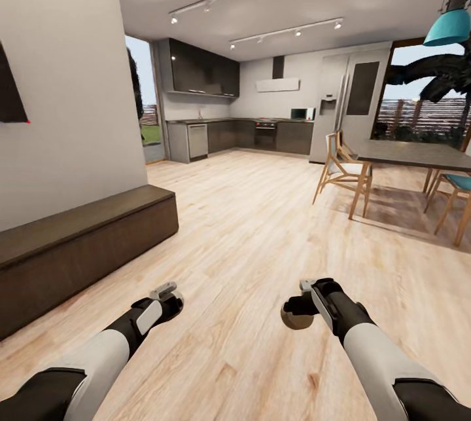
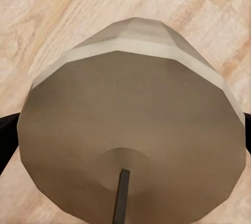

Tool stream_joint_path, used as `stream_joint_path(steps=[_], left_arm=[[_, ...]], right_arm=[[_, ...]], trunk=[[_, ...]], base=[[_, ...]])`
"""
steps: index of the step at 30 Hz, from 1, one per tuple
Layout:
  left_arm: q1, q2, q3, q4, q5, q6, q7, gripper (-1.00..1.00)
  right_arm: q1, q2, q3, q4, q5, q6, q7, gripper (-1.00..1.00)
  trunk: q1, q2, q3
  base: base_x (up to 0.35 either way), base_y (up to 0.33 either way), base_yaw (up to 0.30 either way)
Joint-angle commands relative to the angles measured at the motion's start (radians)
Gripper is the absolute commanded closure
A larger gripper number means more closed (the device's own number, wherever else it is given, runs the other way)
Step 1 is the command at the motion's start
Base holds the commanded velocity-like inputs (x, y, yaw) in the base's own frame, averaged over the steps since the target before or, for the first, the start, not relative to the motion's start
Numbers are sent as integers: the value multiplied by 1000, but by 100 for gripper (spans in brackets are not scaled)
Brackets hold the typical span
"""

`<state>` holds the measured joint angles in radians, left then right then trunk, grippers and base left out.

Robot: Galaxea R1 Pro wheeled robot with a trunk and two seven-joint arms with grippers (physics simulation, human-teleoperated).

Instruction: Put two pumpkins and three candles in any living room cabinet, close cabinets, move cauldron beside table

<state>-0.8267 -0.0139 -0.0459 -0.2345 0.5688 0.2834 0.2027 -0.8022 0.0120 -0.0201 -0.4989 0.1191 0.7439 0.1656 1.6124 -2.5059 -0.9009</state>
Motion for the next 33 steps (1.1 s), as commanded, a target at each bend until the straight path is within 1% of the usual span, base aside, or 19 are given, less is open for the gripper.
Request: stream_joint_path(steps=[1, 7, 27, 33], left_arm=[[0, 0, -5, -1, 8, 4, 7, 100], [0, 0, -5, 17, 9, 3, 6, 100], [0, -5, -5, 20, 7, 3, 6, 100], [0, -5, -5, 20, 7, 3, 6, 100]], right_arm=[[0, 0, -2, -2, 10, 5, 6, 100], [0, 0, -1, -1, 11, 5, 6, 100], [0, 0, -1, 0, 13, 5, 4, 100], [0, 0, -1, -1, 13, 5, 3, 100]], trunk=[[-1, 0, 1], [-3, 1, 15], [-12, 6, 62], [-35, 48, 74]], base=[[-4, -5, 159], [-1, -2, 158], [0, 0, 153], [0, 0, 106]])
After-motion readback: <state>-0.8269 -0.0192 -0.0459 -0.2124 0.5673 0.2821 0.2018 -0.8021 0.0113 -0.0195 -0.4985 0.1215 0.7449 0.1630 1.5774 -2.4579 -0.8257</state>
